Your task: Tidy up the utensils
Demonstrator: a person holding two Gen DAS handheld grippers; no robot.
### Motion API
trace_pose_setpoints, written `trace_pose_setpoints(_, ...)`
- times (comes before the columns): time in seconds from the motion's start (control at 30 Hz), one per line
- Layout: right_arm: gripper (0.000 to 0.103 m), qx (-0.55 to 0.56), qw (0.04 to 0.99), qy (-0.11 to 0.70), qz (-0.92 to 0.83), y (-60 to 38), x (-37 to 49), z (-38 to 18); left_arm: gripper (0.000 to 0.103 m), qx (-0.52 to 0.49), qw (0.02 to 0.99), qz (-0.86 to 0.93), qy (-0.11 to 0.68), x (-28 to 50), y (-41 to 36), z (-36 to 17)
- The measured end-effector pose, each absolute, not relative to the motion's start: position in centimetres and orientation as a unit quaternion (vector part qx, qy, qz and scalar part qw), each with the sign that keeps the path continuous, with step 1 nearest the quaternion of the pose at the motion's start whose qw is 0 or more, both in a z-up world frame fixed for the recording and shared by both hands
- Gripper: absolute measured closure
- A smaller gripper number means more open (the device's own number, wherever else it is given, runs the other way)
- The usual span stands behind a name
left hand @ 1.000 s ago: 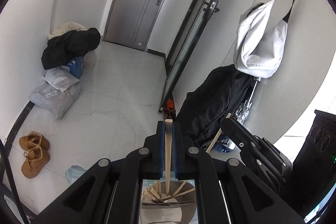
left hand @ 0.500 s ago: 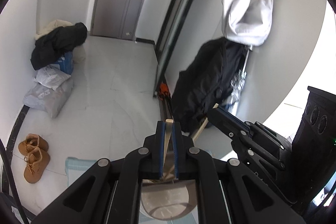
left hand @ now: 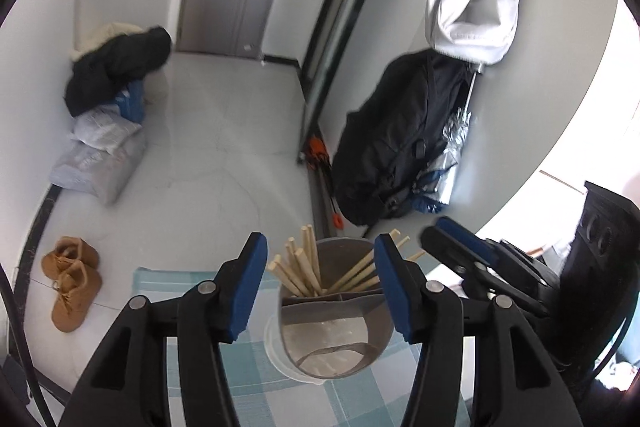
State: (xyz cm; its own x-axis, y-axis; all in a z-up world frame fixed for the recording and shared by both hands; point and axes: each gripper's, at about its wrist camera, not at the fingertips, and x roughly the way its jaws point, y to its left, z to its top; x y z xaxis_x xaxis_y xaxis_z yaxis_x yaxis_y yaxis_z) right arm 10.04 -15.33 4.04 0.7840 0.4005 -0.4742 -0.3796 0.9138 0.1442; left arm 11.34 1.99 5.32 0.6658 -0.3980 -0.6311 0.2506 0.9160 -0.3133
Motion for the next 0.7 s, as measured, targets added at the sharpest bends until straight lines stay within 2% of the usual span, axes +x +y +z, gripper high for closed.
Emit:
trace_pose_setpoints(0.1,0.064,0.033,0.952,0.238,0.189,-16.2,8.6,4.8,0.037,-0.086,0.918,-0.149,0.357,10.4,2.0,6.0)
trace_pose_setpoints(0.17,0.063,0.044,0.955,0.230,0.183,-16.7,7.5,5.4,0.033,-0.081,0.924,-0.135,0.347,9.8,1.9,6.4)
trace_pose_setpoints(0.23,0.062,0.049,0.956,0.228,0.179,-16.9,6.6,5.9,0.025,-0.078,0.930,-0.119,0.339,9.2,1.9,6.7)
trace_pose_setpoints(0.37,0.052,0.054,0.961,0.212,0.167,-17.2,4.5,6.6,0.019,-0.081,0.941,-0.094,0.314,7.7,2.4,7.0)
trace_pose_setpoints(0.47,0.042,0.062,0.965,0.200,0.158,-17.5,2.8,6.8,0.013,-0.079,0.949,-0.082,0.294,6.4,2.5,7.3)
trace_pose_setpoints(0.53,0.031,0.071,0.965,0.195,0.162,-17.7,2.0,6.8,0.010,-0.076,0.954,-0.075,0.282,5.4,2.5,7.4)
trace_pose_setpoints(0.7,0.028,0.076,0.967,0.177,0.164,-17.7,-0.5,6.5,0.002,-0.067,0.963,-0.058,0.255,3.6,2.4,7.8)
